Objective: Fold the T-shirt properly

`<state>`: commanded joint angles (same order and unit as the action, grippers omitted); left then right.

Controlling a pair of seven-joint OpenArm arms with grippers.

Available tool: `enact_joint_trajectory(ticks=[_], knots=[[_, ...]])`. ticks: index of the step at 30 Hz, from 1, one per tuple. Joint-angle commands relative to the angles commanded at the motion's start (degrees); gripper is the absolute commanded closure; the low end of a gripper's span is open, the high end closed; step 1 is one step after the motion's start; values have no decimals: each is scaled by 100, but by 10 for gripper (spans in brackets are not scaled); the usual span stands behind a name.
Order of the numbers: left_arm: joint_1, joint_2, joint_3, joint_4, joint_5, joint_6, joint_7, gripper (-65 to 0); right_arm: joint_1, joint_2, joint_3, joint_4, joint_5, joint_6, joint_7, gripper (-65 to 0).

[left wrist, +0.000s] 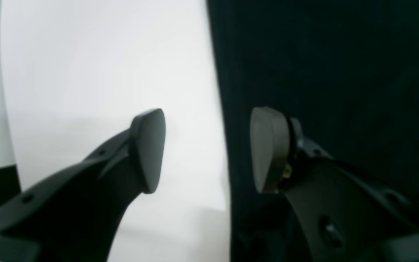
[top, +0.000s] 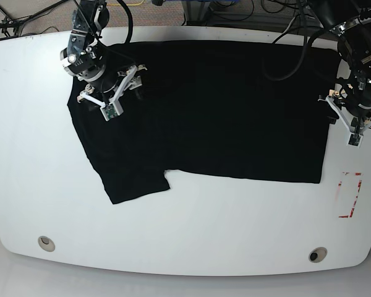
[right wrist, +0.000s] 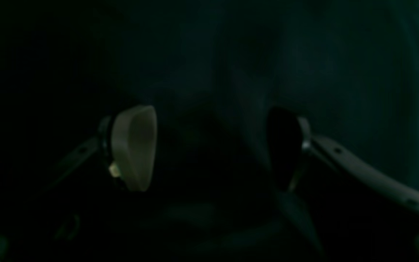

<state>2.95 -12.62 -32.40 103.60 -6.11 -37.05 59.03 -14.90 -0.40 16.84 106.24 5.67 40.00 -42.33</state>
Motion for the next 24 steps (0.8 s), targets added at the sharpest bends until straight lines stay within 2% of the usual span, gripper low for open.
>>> enact_joint_trajectory(ticks=[15,17,24], knots=[[0,0,9,0,0,0,0,-346,440,141,0,-738,0,0,18,-442],[0,0,9,0,0,0,0,-346,440,141,-9,-747,0,0,18,-428],[0,0,9,0,0,0,0,-346,448,123,-9,-791,0,0,18,-296]])
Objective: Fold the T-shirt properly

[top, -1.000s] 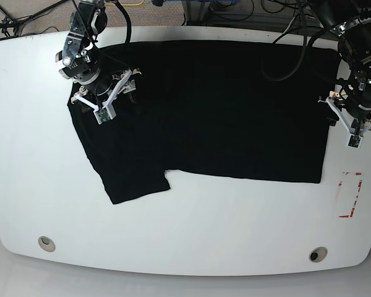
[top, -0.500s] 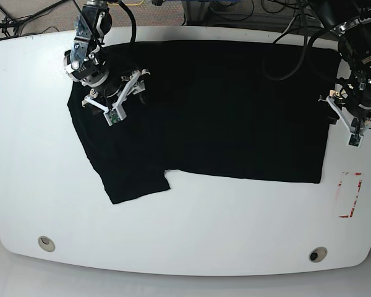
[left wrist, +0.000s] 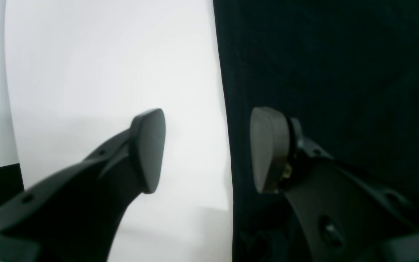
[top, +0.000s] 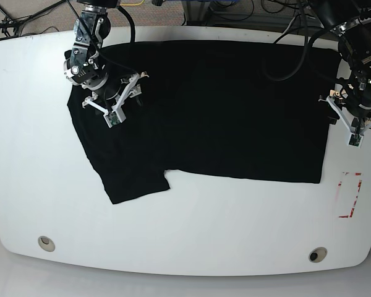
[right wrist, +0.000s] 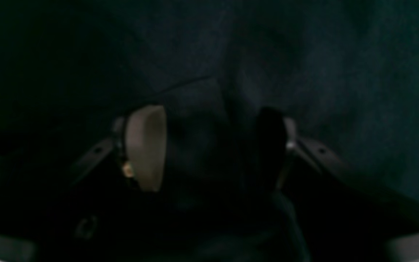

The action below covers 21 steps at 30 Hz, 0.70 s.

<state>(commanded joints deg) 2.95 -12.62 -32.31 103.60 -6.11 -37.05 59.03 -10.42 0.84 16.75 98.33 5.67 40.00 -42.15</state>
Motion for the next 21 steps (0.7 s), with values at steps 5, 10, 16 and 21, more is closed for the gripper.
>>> enact_joint_trajectory(ticks=[5,10,16,21], knots=[[0,9,9,0,0,0,0,-346,18,0,0,-202,0,0,0,-282],[0,9,9,0,0,0,0,-346,9,0,-9,-220,0,0,0,-277],[0,0,9,0,0,0,0,-346,-18,9,-264,-220,0,0,0,-265],[0,0,9,0,0,0,0,-346,-18,9,-352,-220,0,0,0,-128]])
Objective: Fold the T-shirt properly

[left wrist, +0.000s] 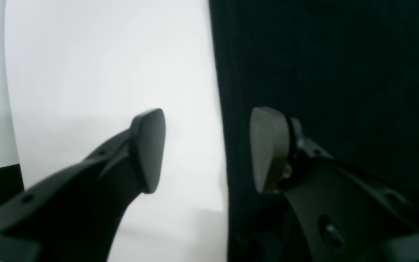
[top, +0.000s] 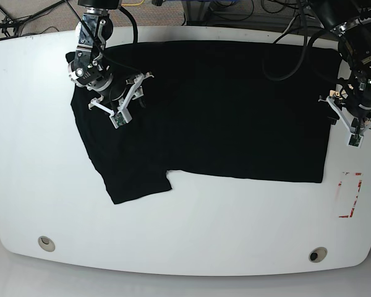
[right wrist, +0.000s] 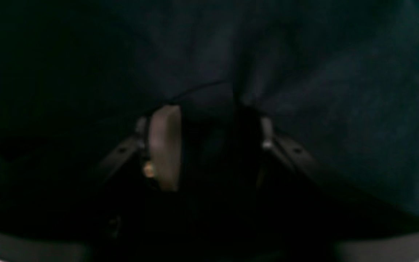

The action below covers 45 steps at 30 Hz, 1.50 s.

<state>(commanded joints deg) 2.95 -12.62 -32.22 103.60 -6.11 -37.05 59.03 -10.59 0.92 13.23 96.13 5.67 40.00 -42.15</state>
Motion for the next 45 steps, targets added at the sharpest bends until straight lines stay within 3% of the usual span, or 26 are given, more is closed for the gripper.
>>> enact_joint_trajectory(ticks=[3,7,14,21,45], knots=[[0,0,0,0,0,0,0,-346,0,0,-88,9,0,0,0,-25],[0,0,0,0,0,0,0,-346,0,0,-97,53,0,0,0,-2],[0,-9,0,-9,0,0,0,-346,-9,0,-62,281,-9,0,0,-55],[0,-9,0,-9,0,0,0,-346,-9,18,-44,255,-9,0,0,-193],[0,-18,0,-316,0,0,-9,-346,-53,18,-44,492,-9,0,0,-200]])
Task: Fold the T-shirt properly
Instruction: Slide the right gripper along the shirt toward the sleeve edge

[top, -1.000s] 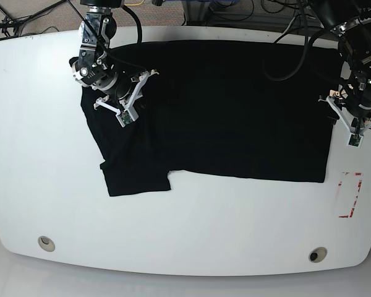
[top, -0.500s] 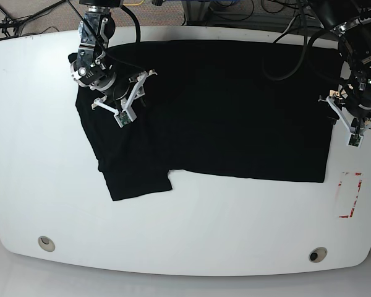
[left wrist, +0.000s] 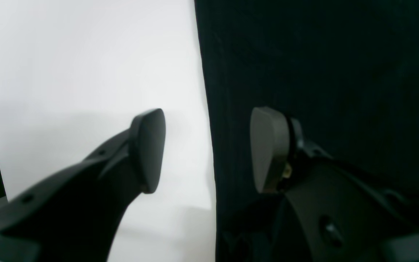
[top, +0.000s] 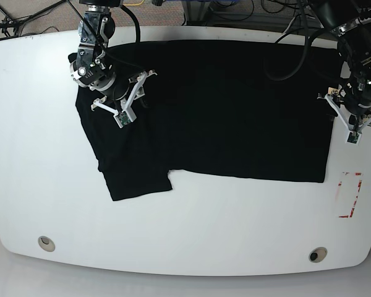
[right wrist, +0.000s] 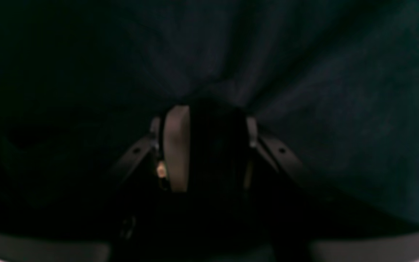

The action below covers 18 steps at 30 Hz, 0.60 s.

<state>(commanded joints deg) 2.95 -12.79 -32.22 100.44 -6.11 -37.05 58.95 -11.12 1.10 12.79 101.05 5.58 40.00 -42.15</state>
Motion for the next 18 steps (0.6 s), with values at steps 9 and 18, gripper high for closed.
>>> enact_joint_trajectory(ticks=[9,18], knots=[[-18,0,0,9,0,0,0,-346,-35,0,-9,0,0,0,0,-200],[-26,0,0,9,0,0,0,-346,-158,0,-26,114,0,-13,0,-179]])
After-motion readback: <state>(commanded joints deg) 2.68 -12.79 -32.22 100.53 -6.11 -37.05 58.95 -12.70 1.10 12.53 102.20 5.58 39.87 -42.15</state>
